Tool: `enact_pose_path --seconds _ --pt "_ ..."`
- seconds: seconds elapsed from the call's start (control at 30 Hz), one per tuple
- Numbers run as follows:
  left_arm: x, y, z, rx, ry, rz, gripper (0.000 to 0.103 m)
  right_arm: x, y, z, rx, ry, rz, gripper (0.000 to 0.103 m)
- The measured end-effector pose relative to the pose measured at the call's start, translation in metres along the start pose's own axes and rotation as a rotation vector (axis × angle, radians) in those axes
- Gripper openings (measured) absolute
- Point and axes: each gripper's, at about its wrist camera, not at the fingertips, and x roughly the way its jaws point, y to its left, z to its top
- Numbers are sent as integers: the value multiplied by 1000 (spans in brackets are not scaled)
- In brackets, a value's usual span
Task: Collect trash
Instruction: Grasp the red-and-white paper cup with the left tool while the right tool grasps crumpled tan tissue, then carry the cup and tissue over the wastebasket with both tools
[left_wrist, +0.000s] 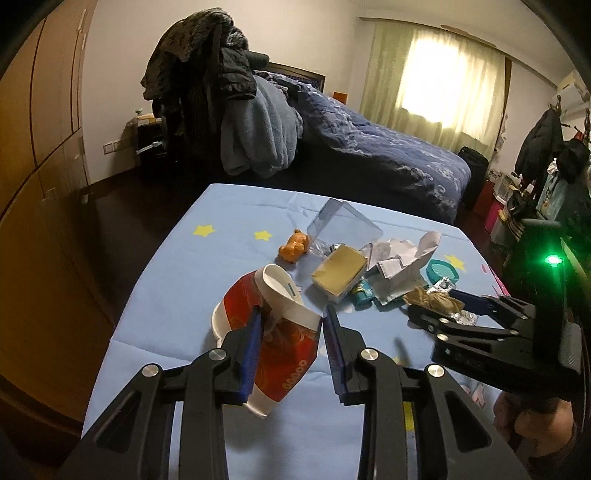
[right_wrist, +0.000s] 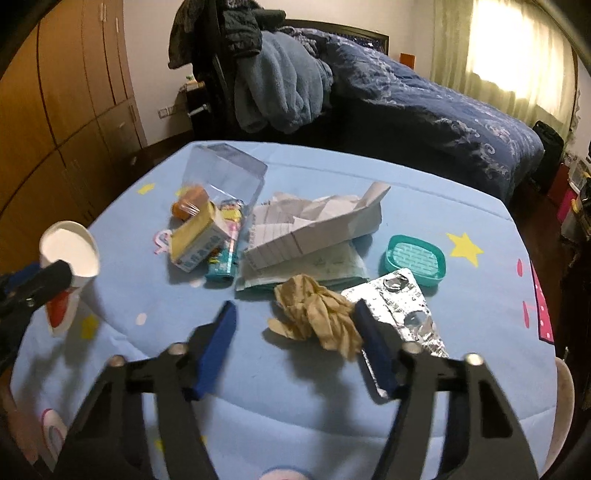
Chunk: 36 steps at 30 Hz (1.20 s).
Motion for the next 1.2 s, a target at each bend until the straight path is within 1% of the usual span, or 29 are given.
enact_pose_path --seconds 0.03,0.07,0.13,0.27,0.47,0.57,0.77,0.97,1.2 --pt "0 -1 0 2 0 -2 33 1 -1 0 3 2 -11 47" --pt "0 -2 0 4 0 -4 33 2 -2 0 4 -2 -21 42" --pt "0 -2 0 4 -1 -5 33 2 -5 0 5 -5 -39 18" --pt "-1 -4 0 5 -5 -7 33 -2 -16 -1 36 -13 -9 12" --pt "-7 -8 0 16 -15 -12 33 -17 -23 -5 69 -43 17 11" --pt "-10 -9 1 21 -21 -19 33 -31 -27 -8 90 -61 46 11" --pt "-17 -20 1 34 -29 -33 33 -60 -27 -17 89 -92 62 11" --pt "-24 -43 -1 79 -36 -58 33 -85 -36 -35 111 -118 67 11" --pt "-26 -83 -1 137 -40 -105 33 -116 -71 -63 178 -147 27 11"
